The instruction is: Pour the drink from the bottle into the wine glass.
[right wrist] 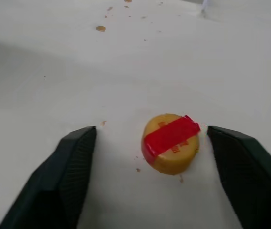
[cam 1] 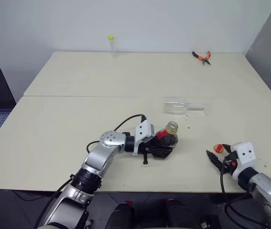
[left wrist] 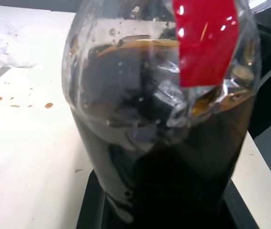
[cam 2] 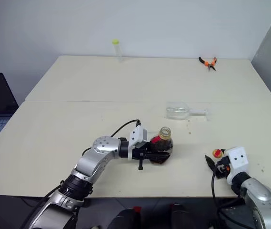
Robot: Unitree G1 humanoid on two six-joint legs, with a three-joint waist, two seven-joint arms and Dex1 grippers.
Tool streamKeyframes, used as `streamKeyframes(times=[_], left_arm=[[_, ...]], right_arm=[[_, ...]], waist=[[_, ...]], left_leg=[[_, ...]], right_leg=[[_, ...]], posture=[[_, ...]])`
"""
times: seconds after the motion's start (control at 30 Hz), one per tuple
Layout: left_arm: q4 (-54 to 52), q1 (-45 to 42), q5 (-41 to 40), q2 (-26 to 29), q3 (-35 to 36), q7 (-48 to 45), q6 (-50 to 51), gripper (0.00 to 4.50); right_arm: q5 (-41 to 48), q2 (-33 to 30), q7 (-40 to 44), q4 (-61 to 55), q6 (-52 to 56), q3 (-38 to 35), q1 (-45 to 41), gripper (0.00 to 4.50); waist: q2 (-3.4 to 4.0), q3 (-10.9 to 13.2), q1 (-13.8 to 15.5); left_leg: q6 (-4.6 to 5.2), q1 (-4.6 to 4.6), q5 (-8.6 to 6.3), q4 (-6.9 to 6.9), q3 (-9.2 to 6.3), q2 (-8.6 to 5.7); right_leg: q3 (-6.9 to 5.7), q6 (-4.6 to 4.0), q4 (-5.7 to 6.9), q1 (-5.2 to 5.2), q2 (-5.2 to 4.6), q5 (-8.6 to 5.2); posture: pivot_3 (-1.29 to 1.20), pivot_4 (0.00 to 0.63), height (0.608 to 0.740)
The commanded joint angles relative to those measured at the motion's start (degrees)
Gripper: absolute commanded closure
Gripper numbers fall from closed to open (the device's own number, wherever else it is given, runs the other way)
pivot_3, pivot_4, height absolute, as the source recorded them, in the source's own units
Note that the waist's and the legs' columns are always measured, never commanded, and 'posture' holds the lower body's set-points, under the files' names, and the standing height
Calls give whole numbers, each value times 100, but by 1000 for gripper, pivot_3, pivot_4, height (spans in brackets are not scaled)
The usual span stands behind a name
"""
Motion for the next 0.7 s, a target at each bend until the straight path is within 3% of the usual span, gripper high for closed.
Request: streamKeyframes(times=[0.03,0.2,0.43,0.7], left_arm=[[-297,-28,-66,-33,212,112,-159,3727],[-266,-10,-49,-89,402,413,-225,3727],[244,-26,313,-303,1170,1821,-912,3727],[1541,-260,742,-253,2104,3385,-1837,3728]], right_arm=[[232,125,88,70,479,-39,166,0],[-76,15,18,-36,268,-139,209,0],[-256,-410,204,-1363,304,-48,18,0],[507,-613,711,-2526,1204,889,-1654,0]], waist=[[0,0,1],[-2,-2,1],[1,-2,-8],[-4,2,-5]], left_leg=[[0,0,0,0,-1,0],[0,0,0,0,-2,-1],[0,-1,0,3,0,-2],[-2,-4,1,2,-8,0]], right_leg=[[0,0,0,0,0,0],[-2,0,-1,2,0,0],[1,1,0,-2,-4,0],[-7,0,1,-6,-2,0]], posture=[[0,150,740],[0,150,740],[0,150,740],[0,150,740]])
